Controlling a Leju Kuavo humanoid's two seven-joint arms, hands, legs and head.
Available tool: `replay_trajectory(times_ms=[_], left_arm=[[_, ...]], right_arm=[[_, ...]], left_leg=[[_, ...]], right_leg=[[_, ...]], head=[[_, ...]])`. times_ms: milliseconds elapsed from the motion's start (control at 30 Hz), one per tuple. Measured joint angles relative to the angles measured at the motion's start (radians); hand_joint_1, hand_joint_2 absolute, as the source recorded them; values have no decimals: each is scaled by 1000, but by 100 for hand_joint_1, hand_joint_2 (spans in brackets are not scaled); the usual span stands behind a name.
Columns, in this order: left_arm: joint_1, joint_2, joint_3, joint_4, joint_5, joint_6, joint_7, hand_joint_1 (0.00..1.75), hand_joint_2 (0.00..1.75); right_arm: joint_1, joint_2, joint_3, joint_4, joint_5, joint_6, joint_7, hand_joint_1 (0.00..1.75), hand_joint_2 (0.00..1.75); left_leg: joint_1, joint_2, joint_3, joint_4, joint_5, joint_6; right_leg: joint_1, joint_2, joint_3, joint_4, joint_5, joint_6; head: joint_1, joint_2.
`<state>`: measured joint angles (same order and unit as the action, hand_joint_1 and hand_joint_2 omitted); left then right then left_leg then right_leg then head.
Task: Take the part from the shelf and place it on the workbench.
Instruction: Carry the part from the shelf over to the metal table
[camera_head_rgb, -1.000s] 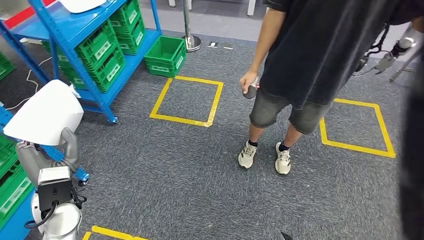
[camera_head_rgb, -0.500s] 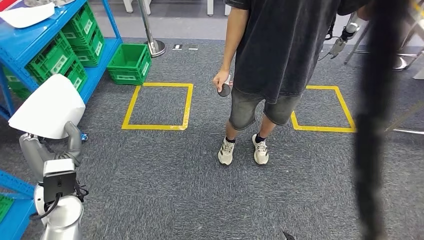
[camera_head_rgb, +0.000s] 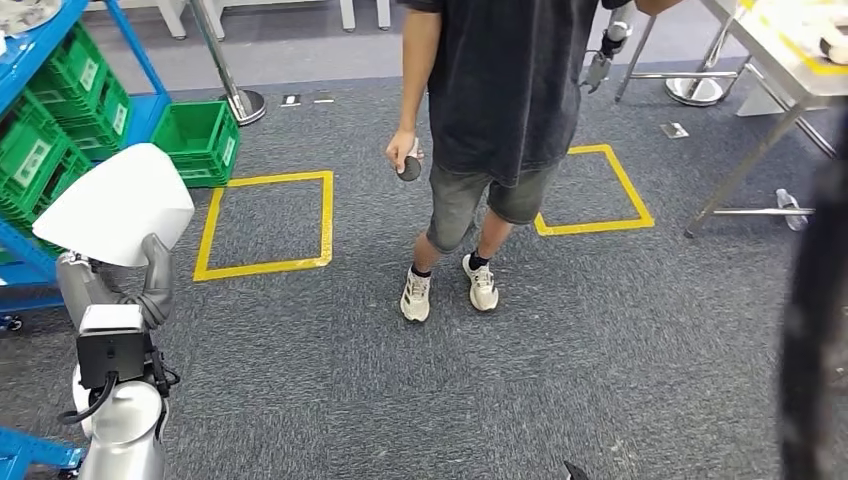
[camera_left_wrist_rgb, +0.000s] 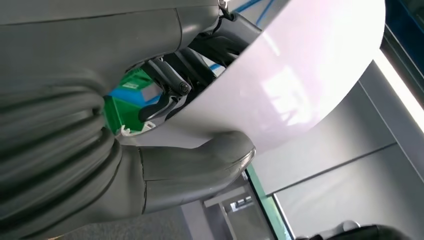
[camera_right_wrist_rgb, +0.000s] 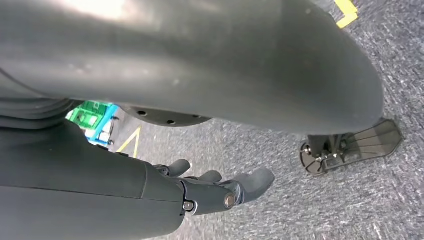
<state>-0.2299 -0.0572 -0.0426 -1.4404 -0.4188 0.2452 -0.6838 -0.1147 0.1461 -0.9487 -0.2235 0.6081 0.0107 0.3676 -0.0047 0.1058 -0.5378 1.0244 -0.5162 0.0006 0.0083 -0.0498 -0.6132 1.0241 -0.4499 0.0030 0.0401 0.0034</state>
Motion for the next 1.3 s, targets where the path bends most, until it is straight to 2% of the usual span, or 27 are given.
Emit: replay_trajectory(times_ms=[33, 100, 167, 233, 267, 300, 333, 400, 467, 533, 567, 600, 633, 700, 733, 767, 800, 833, 900, 967, 1033, 1067, 1100, 1133, 1200, 1267, 1300], left_arm=[[0, -1, 1, 0, -10, 6, -2, 175, 175], [0, -1, 3, 0, -34, 24, -8, 175, 175], [4, -1, 6, 1, -52, 41, -12, 175, 175], [14, -1, 10, 3, -75, 64, -12, 175, 175], [19, -1, 12, 3, -89, 79, -11, 175, 175], [23, -1, 13, 3, -103, 95, -11, 175, 175], [25, -1, 14, 2, -113, 106, -10, 175, 175], [29, -2, 14, -1, -126, 121, -10, 175, 175], [40, -4, 15, -4, -134, 129, -9, 175, 175], [49, -8, 15, -7, -138, 134, -8, 175, 175], [50, -10, 16, -9, -139, 136, -8, 175, 175], [51, -13, 17, -11, -139, 137, -8, 175, 175], [53, -15, 17, -14, -139, 138, -8, 175, 175], [61, -16, 20, -16, -137, 139, -8, 175, 175], [65, -16, 21, -17, -133, 138, -7, 175, 175], [69, -16, 22, -16, -127, 136, -6, 175, 175], [72, -17, 22, -17, -122, 133, -6, 175, 175], [75, -17, 23, -17, -119, 130, -6, 175, 175], [78, -18, 23, -20, -117, 125, -7, 175, 175], [80, -18, 24, -25, -115, 120, -7, 175, 175], [81, -20, 24, -28, -107, 108, -1, 175, 175], [81, -21, 24, -30, -102, 101, 3, 175, 175], [81, -22, 25, -33, -99, 96, 5, 175, 175], [81, -22, 25, -36, -97, 94, 6, 175, 175], [84, -20, 25, -38, -97, 92, 4, 175, 175], [89, -18, 26, -37, -99, 93, 3, 175, 175], [90, -16, 26, -37, -99, 93, 2, 175, 175]], right_arm=[[3, 0, -2, 0, -1, -1, 0, 0, 0], [6, 1, -7, 0, -3, -5, 1, 0, 0], [6, 3, -11, 0, -4, -8, 2, 0, 0], [5, 6, -13, 0, 1, -9, 2, 0, 0], [6, 8, -13, 0, 5, -9, 2, 0, 0], [7, 9, -13, 0, 10, -9, 2, 0, 0], [8, 9, -13, 0, 15, -9, 2, 0, 0], [7, 10, -13, 0, 21, -9, 1, 0, 0], [6, 11, -13, 0, 26, -9, 0, 0, 0], [9, 10, -13, 0, 30, -10, -1, 0, 0], [11, 10, -13, 0, 30, -11, -1, 0, 0], [12, 10, -13, 0, 31, -12, -1, 0, 0], [12, 9, -13, 0, 33, -14, -1, 0, 0], [10, 9, -12, 0, 38, -15, -1, 0, 0], [10, 9, -12, 0, 41, -15, -1, 0, 0], [10, 8, -11, 0, 46, -14, -1, 0, 0], [11, 8, -10, 0, 50, -14, -1, 0, 0], [12, 7, -10, 0, 54, -13, -1, 0, 0], [11, 5, -7, 0, 58, -13, -1, 0, 0], [9, 4, -6, 0, 60, -13, -1, 0, 0], [9, 4, -6, 0, 59, -12, -1, 0, 0], [10, 4, -6, 0, 59, -11, -1, 0, 0], [11, 4, -6, 0, 58, -12, -1, 0, 0], [10, 5, -6, 0, 57, -12, -1, 0, 0], [7, 6, -6, 0, 55, -12, -2, 0, 0], [6, 7, -6, 0, 51, -11, -3, 0, 0], [6, 8, -6, 0, 50, -10, -3, 0, 0]], left_leg=[[1, 3, 1, -1, -2, -6], [3, -33, -9, 29, -26, -17], [6, -85, -56, 135, -85, -24], [9, -100, -117, 258, -130, -28], [10, -101, -131, 281, -127, -30], [12, -103, -127, 263, -103, -31], [16, -110, -105, 210, -65, -32], [24, -151, -49, 76, -4, -33], [25, -179, -21, 14, 9, -26], [20, -165, -18, 10, 10, -10], [19, -154, -17, 8, 13, -2], [19, -143, -16, 5, 16, 6], [20, -131, -15, 2, 18, 11], [15, -105, -15, 2, 17, 18], [12, -91, -15, 3, 16, 20], [10, -76, -15, 3, 15, 22], [8, -63, -15, 3, 13, 22], [7, -51, -14, 4, 12, 22], [3, -29, -10, 4, 7, 18], [1, -12, -5, 4, 2, 9], [0, 3, 1, -1, -1, -1], [1, -1, 3, 0, -4, -6], [2, -19, 0, 12, -13, -12], [3, -45, -12, 42, -33, -17], [7, -92, -68, 160, -94, -23], [9, -100, -123, 265, -126, -26], [10, -101, -130, 271, -113, -27]], right_leg=[[-3, 11, 1, -3, 2, -5], [-11, 29, 4, -11, 7, -15], [-16, 47, 7, -15, 10, -23], [-16, 72, 7, -14, 9, -25], [-17, 86, 7, -14, 10, -25], [-18, 100, 8, -13, 10, -24], [-19, 115, 8, -11, 10, -21], [-21, 141, 5, -4, 8, -11], [-23, 163, -3, 0, 8, 4], [-27, 182, -9, -3, 14, 20], [-28, 174, -12, 0, 13, 25], [-26, 152, -21, 17, 2, 29], [-24, 122, -39, 54, -20, 31], [-20, 70, -101, 183, -84, 33], [-20, 61, -130, 245, -107, 34], [-20, 58, -145, 278, -113, 33], [-19, 56, -140, 271, -102, 31], [-18, 50, -113, 224, -76, 27], [-10, 12, -34, 83, -23, 16], [0, -14, 7, 5, -4, 3], [2, 2, 5, -3, -3, -7], [0, 12, 8, -8, -1, -11], [-4, 21, 10, -12, 2, -17], [-9, 31, 13, -16, 5, -22], [-13, 53, 15, -18, 8, -27], [-14, 79, 15, -17, 8, -28], [-15, 93, 15, -16, 8, -27]], head=[[0, 0], [-2, 0], [-4, 0], [-5, 0], [-5, 0], [-5, 0], [-5, 0], [-5, 0], [-5, 0], [-5, 0], [-5, 0], [-2, 0], [0, 0], [3, 0], [3, 0], [4, 0], [4, 0], [4, 0], [3, 0], [3, 0], [2, 0], [2, 0], [0, 0], [-1, 0], [-4, 0], [-4, 0], [-4, 0]])
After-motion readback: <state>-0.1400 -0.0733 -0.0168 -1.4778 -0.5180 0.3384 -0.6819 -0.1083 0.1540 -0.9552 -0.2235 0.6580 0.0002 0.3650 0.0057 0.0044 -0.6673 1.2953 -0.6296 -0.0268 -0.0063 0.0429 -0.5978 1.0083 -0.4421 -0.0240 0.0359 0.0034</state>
